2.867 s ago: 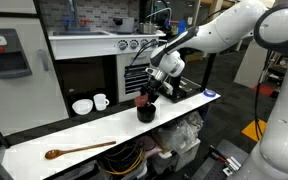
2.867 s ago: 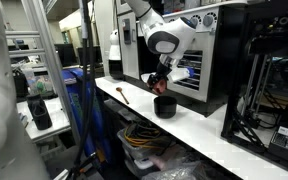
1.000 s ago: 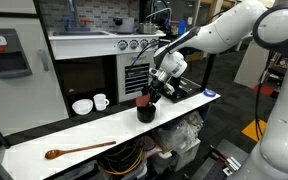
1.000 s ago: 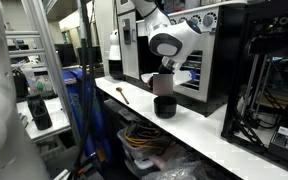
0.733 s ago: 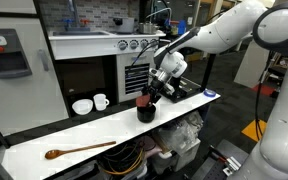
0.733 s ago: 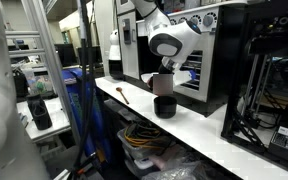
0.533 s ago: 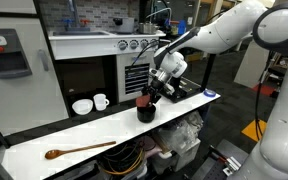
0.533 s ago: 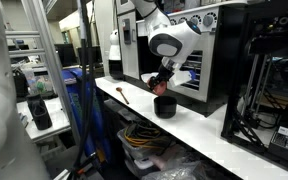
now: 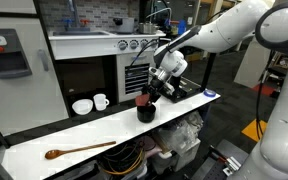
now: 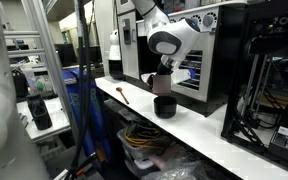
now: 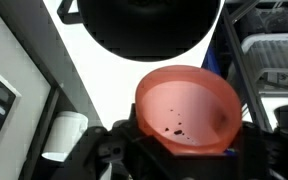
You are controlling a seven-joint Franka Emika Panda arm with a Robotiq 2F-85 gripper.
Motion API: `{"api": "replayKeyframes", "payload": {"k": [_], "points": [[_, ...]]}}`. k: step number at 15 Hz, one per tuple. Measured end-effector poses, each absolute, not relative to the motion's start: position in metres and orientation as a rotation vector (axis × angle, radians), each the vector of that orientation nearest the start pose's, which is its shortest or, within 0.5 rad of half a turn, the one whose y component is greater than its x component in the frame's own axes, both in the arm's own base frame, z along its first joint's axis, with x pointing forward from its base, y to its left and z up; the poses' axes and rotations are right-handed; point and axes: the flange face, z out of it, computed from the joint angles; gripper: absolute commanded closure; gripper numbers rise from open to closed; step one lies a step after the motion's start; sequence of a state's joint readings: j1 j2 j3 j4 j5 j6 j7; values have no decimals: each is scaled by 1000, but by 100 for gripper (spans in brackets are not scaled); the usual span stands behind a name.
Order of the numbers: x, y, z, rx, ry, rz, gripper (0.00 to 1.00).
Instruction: Pick up the pink cup and pour it's content into the black bowl
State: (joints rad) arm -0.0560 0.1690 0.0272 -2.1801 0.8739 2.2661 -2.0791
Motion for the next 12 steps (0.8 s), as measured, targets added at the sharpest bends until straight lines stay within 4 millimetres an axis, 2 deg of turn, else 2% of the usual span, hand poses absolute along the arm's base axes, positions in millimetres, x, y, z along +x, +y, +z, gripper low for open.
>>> {"api": "replayKeyframes", "payload": {"k": [4, 12], "points": [[551, 16, 331, -2054, -1742, -692, 52], [550, 51, 361, -2235, -1789, -560, 52]]}}
